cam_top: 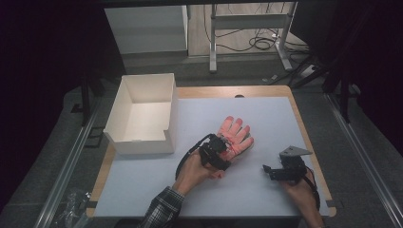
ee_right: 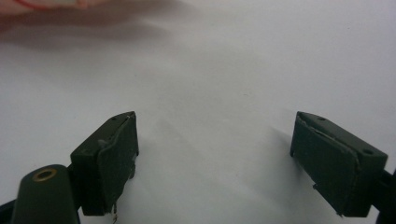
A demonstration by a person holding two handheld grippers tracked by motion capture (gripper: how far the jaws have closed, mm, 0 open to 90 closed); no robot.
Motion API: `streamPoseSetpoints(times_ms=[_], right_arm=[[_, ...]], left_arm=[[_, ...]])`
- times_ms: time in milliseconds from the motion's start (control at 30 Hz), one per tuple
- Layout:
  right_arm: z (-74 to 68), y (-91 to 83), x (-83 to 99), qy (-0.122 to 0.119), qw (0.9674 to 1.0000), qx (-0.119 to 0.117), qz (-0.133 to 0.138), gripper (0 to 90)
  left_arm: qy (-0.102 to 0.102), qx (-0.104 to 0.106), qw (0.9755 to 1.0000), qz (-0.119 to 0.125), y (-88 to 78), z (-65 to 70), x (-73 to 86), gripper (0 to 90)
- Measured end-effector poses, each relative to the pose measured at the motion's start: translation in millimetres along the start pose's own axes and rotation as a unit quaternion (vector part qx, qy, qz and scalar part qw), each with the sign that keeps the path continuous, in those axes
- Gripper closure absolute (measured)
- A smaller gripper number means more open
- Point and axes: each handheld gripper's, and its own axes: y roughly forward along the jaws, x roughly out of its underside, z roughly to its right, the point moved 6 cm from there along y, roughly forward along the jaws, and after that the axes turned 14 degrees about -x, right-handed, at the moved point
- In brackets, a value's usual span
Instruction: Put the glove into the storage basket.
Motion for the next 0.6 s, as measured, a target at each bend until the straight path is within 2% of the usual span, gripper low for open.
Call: streamPoseSetpoints(times_ms=[233,600], right_arm=[[0.0,0.0,0.0,0.000,1.0000,0.000,0.000,15.5],[-0.2,0.0,0.0,0.000,1.0000,0.001,0.000,15.5]], left_arm=[[-0.011,-0.005,0.9999,0.009,-10.7,-9.7,-6.3,39.0],[-0.023,-0.013,0.9996,0.008,-23.9,-27.0,-14.5,38.7]])
